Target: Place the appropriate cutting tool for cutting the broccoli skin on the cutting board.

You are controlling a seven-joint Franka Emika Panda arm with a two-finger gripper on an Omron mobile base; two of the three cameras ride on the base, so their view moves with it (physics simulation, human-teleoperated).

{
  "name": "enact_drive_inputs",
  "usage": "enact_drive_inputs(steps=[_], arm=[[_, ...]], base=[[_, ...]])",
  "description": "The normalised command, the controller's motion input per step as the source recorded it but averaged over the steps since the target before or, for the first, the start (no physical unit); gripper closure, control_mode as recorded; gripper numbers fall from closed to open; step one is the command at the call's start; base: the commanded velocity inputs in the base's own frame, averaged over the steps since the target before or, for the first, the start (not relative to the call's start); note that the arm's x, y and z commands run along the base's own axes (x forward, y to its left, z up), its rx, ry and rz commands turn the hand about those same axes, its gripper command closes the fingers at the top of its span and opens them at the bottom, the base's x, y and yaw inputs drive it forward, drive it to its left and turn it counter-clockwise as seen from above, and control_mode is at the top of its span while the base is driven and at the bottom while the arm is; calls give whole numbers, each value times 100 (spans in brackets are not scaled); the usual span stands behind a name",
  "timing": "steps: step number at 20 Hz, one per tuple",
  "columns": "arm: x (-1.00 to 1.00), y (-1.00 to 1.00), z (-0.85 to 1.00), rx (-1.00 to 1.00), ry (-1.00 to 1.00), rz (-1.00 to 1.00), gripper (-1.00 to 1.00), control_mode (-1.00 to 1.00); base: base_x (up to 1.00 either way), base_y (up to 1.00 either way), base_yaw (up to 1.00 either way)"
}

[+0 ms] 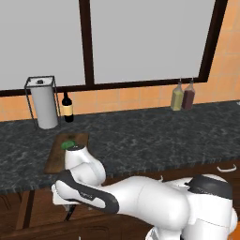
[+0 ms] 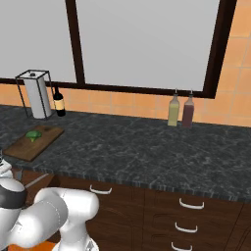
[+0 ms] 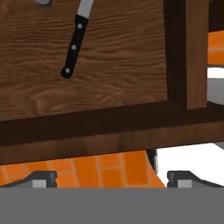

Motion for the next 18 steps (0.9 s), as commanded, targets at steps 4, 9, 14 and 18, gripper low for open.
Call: enact_drive_inputs(steps=[4, 9, 14, 18], arm=[[31, 0, -42, 0, 0, 6, -100, -100], [20, 0, -43, 0, 0, 6, -100, -100], [3, 0, -44, 0, 0, 8, -100, -100], [0, 4, -37, 0, 0, 11, -100, -100]], base=[[0, 0, 0], [0, 0, 0], [0, 0, 0], [0, 0, 0]])
